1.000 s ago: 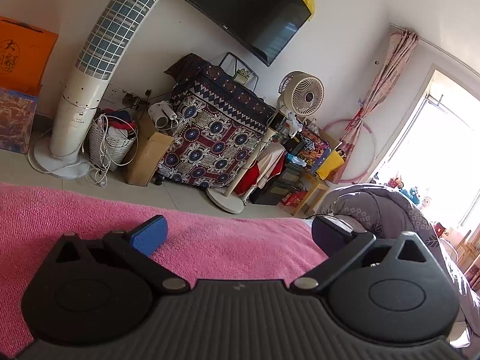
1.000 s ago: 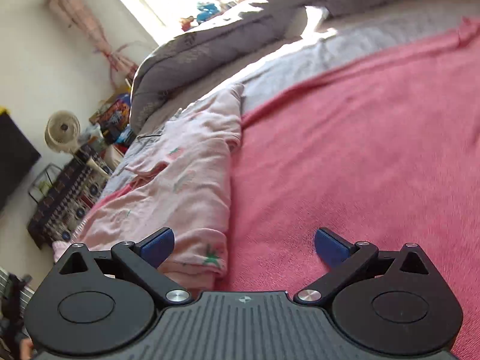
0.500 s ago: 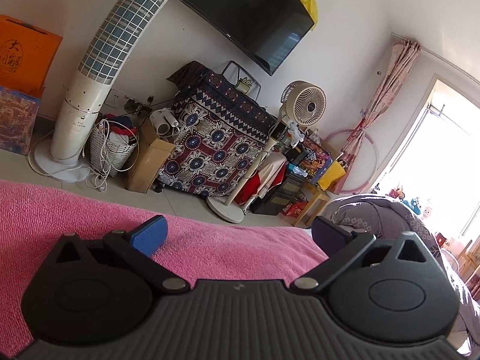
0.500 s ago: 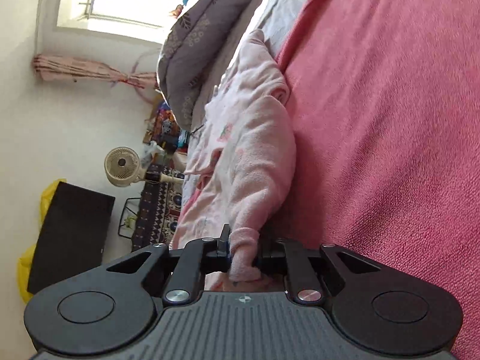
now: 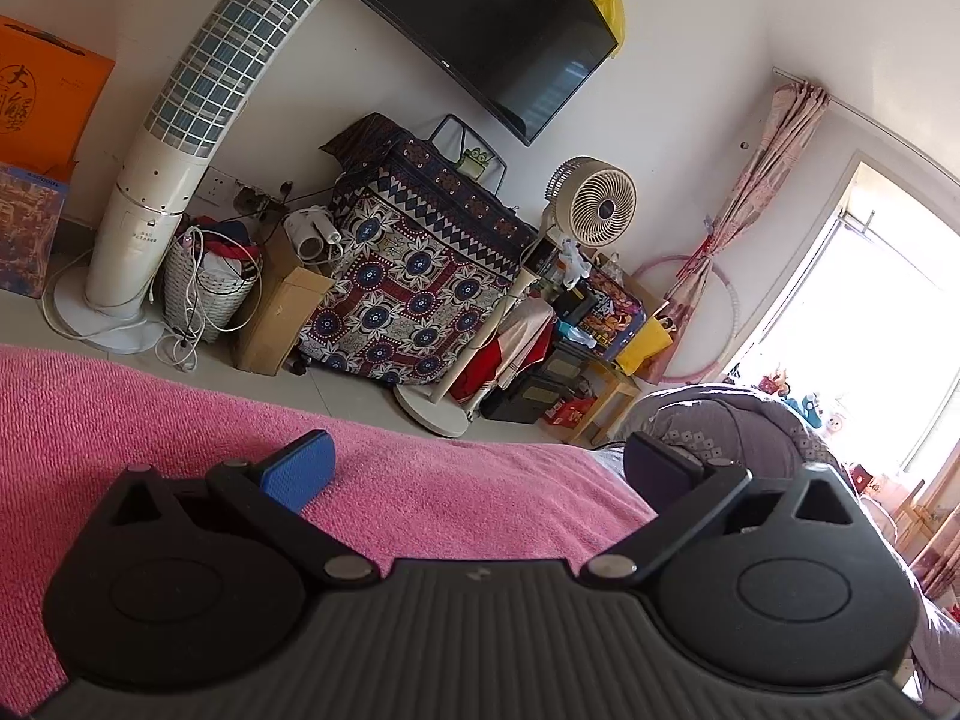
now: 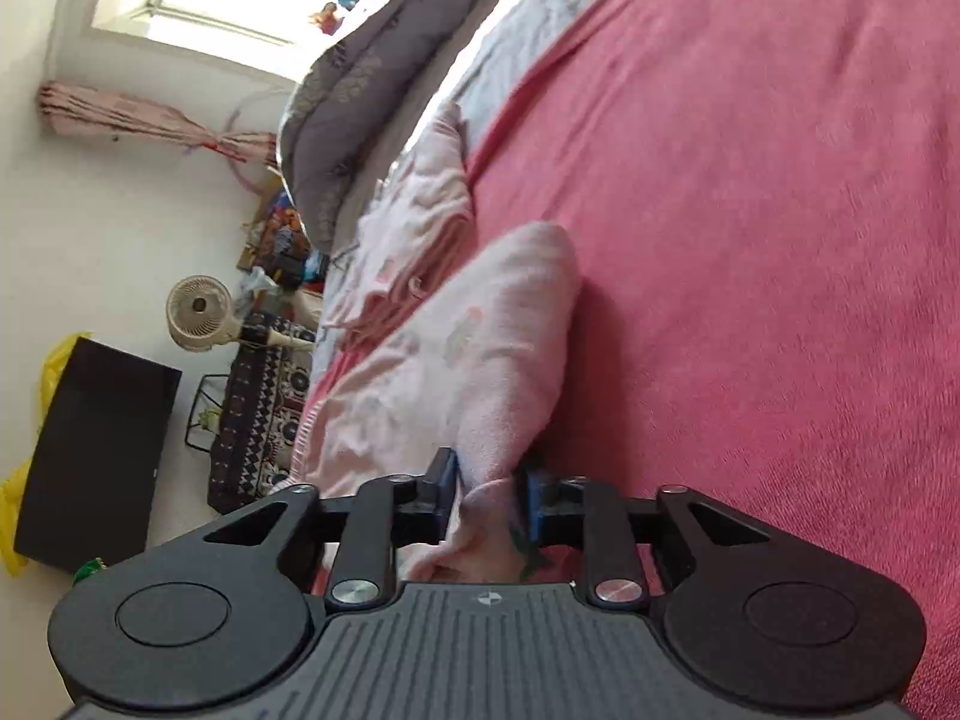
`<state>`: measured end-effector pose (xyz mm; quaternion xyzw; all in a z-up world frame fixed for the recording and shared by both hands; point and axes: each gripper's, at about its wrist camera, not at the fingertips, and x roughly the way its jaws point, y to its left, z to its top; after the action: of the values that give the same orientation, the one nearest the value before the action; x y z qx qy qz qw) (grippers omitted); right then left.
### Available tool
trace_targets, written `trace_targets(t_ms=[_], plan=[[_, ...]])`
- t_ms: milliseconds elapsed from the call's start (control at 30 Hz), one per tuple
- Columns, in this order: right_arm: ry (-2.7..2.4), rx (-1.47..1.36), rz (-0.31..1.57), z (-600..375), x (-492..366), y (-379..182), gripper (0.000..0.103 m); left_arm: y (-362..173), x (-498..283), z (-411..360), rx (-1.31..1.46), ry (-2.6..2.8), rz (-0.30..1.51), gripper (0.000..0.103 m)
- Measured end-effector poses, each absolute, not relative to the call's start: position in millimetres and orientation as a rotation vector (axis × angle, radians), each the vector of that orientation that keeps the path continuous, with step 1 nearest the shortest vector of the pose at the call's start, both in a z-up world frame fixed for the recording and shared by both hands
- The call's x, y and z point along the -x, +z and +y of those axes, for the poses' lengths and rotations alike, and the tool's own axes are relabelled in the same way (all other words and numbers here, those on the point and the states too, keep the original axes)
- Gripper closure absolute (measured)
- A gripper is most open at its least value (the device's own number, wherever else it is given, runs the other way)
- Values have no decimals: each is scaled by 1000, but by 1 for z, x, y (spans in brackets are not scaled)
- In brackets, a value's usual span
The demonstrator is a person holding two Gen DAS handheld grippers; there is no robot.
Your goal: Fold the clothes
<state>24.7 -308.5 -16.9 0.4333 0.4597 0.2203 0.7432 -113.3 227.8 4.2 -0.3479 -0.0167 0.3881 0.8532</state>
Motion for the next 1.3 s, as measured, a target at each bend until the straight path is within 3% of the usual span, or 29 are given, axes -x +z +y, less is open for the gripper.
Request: trace_targets(t_ms=[67, 133, 200, 433, 600, 733, 833, 1000, 1100, 1167, 1200, 1300], plan=[[486, -967, 961, -301, -18, -22, 50, 4, 111, 228, 730, 827, -21, 0], [500, -993, 984, -289, -21, -24, 51, 5, 108, 227, 716, 837, -4, 0], [517, -1024, 1035, -274, -27, -27, 89, 5, 108, 227, 720, 834, -6, 0], [588, -1031, 905, -325, 0, 22, 90, 9, 114, 225, 722, 755, 41, 0], [510, -1043, 921, -407, 35, 26, 89, 16, 121, 211, 712, 534, 153, 0], [403, -1048, 1038, -448, 59, -17, 78, 21, 117, 185, 659, 371, 240, 0], [435, -1061, 1007, -463, 76, -32, 75, 35, 106, 146, 508, 268, 293, 0], [327, -592, 840, -464, 108, 23, 51, 57, 90, 51, 130, 82, 260, 0], [281, -259, 631, -426, 130, 61, 47, 53, 71, 6, -22, 3, 291, 0], [362, -63, 505, -385, 142, 75, 37, 39, 47, -14, -125, 44, 377, 0], [415, 21, 465, -359, 145, 76, 31, 36, 44, -10, -102, 44, 400, 0], [597, 227, 421, -272, 145, 65, 30, 28, 37, 7, -14, 37, 464, 0]])
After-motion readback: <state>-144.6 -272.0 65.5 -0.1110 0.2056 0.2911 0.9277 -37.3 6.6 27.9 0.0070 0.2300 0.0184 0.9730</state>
